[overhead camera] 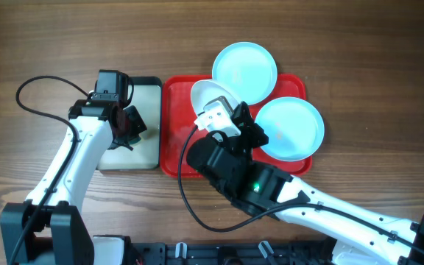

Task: Clean dirty plates on tray and stack at the side
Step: 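Lift the white plate with the right gripper and place it right of tray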

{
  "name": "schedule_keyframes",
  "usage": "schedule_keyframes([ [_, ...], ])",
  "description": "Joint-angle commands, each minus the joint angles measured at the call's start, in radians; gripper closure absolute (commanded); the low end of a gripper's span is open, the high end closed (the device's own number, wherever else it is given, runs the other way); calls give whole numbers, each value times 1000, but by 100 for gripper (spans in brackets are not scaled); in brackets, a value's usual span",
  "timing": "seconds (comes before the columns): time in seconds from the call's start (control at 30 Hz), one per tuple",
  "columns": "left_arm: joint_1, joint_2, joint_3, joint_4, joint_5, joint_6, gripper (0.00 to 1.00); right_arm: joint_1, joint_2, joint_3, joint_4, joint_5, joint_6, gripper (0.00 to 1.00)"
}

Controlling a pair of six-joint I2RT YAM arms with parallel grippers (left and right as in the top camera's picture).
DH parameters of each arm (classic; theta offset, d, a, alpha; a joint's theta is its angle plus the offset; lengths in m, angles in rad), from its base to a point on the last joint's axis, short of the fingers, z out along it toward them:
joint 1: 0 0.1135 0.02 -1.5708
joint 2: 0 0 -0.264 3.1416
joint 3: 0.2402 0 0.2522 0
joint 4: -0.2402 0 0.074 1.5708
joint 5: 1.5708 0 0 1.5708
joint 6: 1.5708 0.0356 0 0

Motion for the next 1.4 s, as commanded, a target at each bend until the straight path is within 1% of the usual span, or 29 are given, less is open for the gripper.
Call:
schedule_keyframes([
  [0.0,5,1,-7,1,-24,16,96,8,-15,20,7,64,-36,96],
  [0.03,5,1,-7,4,-24,16,96,10,-15,19,7,54,-60,96],
  [0.1,5,1,-7,8,-24,16,96,10,-15,19,5,-37,-154,96],
  [0.13,5,1,-7,8,-24,16,96,11,-15,19,5,-53,-163,96],
  [0.23,5,1,-7,8,-24,16,96,11,-15,19,4,-53,-177,96],
  [0.33,4,1,-7,16,-23,16,96,11,-15,19,4,-53,-267,96],
  [0.47,4,1,-15,44,-23,16,96,11,-15,19,5,-53,-264,96],
  [0.53,4,1,-55,77,-23,16,96,11,-15,19,5,-53,-251,96],
  [0.63,4,1,-127,141,14,16,96,11,-15,19,5,-64,-129,96],
  [0.67,4,1,-137,151,14,16,96,11,-15,19,4,-82,-121,96],
  [0.7,4,1,-139,151,14,16,94,11,-15,19,5,-97,-108,96],
  [0.77,5,1,-138,156,14,16,70,11,-15,19,4,-102,-103,96],
  [0.87,5,0,-133,156,26,16,51,11,-15,19,3,-101,-90,96],
  [0.9,5,-2,-126,151,50,16,48,11,-15,19,0,-101,-70,96],
  [0.93,5,-8,-117,145,76,16,47,11,-15,19,-11,-101,-18,96],
  [0.97,5,-23,-95,124,113,16,46,11,-15,19,-35,-102,58,96],
  [1.0,5,-40,-70,95,121,16,43,10,-15,19,-68,-102,139,96],
  [1.03,5,-62,-45,60,120,16,36,10,-15,19,-91,-102,183,96],
  [1.07,5,-89,-19,21,120,16,25,10,-15,19,-106,-102,207,96],
  [1.1,5,-117,-1,-13,120,16,11,10,-15,19,-113,-103,208,96],
  [1.13,5,-144,5,-34,120,16,0,10,-15,19,-115,-103,208,96],
  [1.23,5,-220,5,-72,119,16,0,10,-15,19,-114,-103,204,96],
  [1.37,5,-220,4,-70,119,15,0,10,-15,19,-116,-102,192,96],
])
